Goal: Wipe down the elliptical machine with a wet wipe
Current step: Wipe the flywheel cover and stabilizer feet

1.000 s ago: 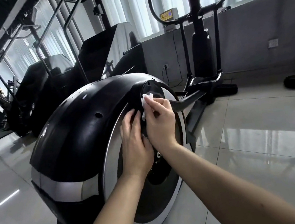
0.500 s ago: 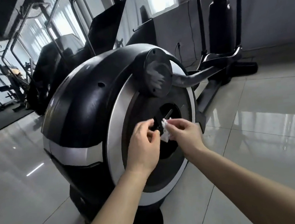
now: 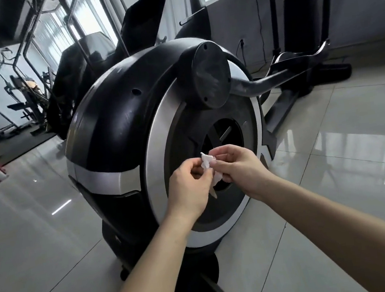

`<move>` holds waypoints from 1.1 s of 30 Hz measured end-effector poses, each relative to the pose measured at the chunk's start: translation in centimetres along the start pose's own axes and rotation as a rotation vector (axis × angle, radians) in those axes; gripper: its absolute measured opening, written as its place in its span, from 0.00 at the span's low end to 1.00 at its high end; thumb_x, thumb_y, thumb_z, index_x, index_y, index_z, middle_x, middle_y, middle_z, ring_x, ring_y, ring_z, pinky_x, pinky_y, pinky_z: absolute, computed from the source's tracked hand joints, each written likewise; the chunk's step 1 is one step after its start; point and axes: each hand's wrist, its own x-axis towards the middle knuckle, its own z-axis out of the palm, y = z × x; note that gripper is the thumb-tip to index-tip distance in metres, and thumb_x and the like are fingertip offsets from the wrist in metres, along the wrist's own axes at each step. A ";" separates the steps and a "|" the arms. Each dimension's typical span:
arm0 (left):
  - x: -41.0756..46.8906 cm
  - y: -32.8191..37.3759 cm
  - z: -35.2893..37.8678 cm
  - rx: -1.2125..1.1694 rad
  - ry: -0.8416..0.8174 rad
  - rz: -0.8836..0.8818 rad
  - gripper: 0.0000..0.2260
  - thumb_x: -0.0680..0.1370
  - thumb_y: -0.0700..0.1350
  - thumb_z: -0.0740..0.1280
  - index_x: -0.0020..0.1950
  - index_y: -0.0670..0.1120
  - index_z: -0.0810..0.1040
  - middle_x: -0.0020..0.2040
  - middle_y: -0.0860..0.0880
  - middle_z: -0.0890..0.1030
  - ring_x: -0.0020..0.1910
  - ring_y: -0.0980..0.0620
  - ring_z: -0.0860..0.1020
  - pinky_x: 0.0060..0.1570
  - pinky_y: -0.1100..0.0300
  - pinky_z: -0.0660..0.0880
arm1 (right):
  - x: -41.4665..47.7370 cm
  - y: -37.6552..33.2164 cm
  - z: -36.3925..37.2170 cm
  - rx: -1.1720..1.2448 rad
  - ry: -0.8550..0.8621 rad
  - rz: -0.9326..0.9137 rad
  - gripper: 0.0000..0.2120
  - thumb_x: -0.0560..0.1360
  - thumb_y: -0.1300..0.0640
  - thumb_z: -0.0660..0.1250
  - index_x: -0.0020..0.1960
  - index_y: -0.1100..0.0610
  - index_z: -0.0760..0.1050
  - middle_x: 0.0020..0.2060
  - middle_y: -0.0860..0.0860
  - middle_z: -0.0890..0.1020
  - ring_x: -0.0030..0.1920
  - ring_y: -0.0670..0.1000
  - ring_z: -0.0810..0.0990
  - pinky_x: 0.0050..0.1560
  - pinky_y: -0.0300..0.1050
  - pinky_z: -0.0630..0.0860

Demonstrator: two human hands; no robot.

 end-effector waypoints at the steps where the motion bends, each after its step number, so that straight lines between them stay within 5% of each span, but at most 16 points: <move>1: 0.2 0.2 0.1 0.025 0.000 0.003 0.08 0.79 0.50 0.71 0.57 0.51 0.82 0.44 0.57 0.83 0.43 0.62 0.81 0.41 0.71 0.78 | 0.0 -0.1 -0.2 -0.053 0.024 -0.014 0.07 0.76 0.59 0.75 0.54 0.57 0.82 0.42 0.54 0.86 0.36 0.50 0.80 0.35 0.42 0.76; 8: 2.7 1.4 1.2 0.054 -0.005 0.014 0.09 0.81 0.48 0.70 0.60 0.50 0.82 0.47 0.58 0.82 0.46 0.60 0.81 0.38 0.73 0.76 | 1.0 -1.4 -0.8 -0.245 0.079 0.028 0.08 0.79 0.53 0.71 0.55 0.54 0.85 0.48 0.50 0.86 0.44 0.50 0.87 0.46 0.49 0.86; 11: 3.7 2.5 2.2 0.035 -0.033 0.020 0.11 0.82 0.48 0.68 0.64 0.50 0.81 0.50 0.56 0.84 0.50 0.57 0.83 0.46 0.67 0.81 | 1.2 -2.4 -1.2 -0.030 0.050 0.085 0.10 0.79 0.55 0.72 0.57 0.60 0.84 0.49 0.55 0.87 0.46 0.52 0.88 0.46 0.48 0.85; 17: 6.0 4.8 5.3 0.094 -0.213 0.084 0.19 0.84 0.40 0.61 0.73 0.53 0.75 0.63 0.55 0.82 0.62 0.58 0.78 0.61 0.66 0.76 | 3.9 -2.9 -4.7 0.234 0.300 0.050 0.02 0.77 0.67 0.73 0.49 0.65 0.82 0.41 0.59 0.86 0.39 0.53 0.88 0.42 0.45 0.85; 22: 7.8 5.9 8.4 0.189 -0.182 0.133 0.24 0.81 0.39 0.61 0.78 0.50 0.69 0.72 0.54 0.74 0.69 0.56 0.73 0.73 0.56 0.69 | 8.6 -2.7 -9.1 0.105 0.585 -0.112 0.03 0.77 0.66 0.72 0.45 0.60 0.83 0.40 0.55 0.85 0.35 0.51 0.86 0.38 0.43 0.83; 25: 8.5 5.7 9.4 0.238 -0.161 0.138 0.27 0.81 0.41 0.62 0.80 0.51 0.63 0.75 0.55 0.69 0.70 0.56 0.71 0.70 0.61 0.67 | 11.7 -2.7 -10.5 -0.019 0.704 -0.241 0.07 0.78 0.61 0.71 0.43 0.53 0.85 0.39 0.52 0.84 0.37 0.52 0.85 0.45 0.51 0.85; 27: 8.9 5.5 9.7 0.257 -0.145 0.141 0.27 0.81 0.41 0.63 0.80 0.50 0.63 0.76 0.55 0.67 0.72 0.56 0.68 0.67 0.65 0.64 | 13.3 -3.2 -10.0 -0.112 0.708 -0.363 0.06 0.79 0.55 0.71 0.48 0.54 0.86 0.48 0.51 0.82 0.46 0.50 0.83 0.54 0.46 0.82; 30: 9.5 4.8 9.6 0.287 -0.112 0.139 0.26 0.81 0.42 0.64 0.79 0.50 0.64 0.75 0.53 0.69 0.73 0.54 0.68 0.71 0.62 0.64 | 15.0 -4.2 -7.5 -0.300 0.665 -0.585 0.10 0.81 0.56 0.69 0.55 0.60 0.85 0.54 0.51 0.79 0.53 0.47 0.78 0.57 0.25 0.69; 33: 10.0 4.4 9.3 0.308 -0.108 0.123 0.26 0.81 0.43 0.64 0.79 0.51 0.65 0.73 0.53 0.71 0.71 0.53 0.71 0.72 0.53 0.70 | 16.4 -3.4 -5.9 -0.439 0.679 -0.772 0.10 0.80 0.66 0.65 0.56 0.61 0.85 0.54 0.54 0.79 0.55 0.51 0.79 0.61 0.34 0.73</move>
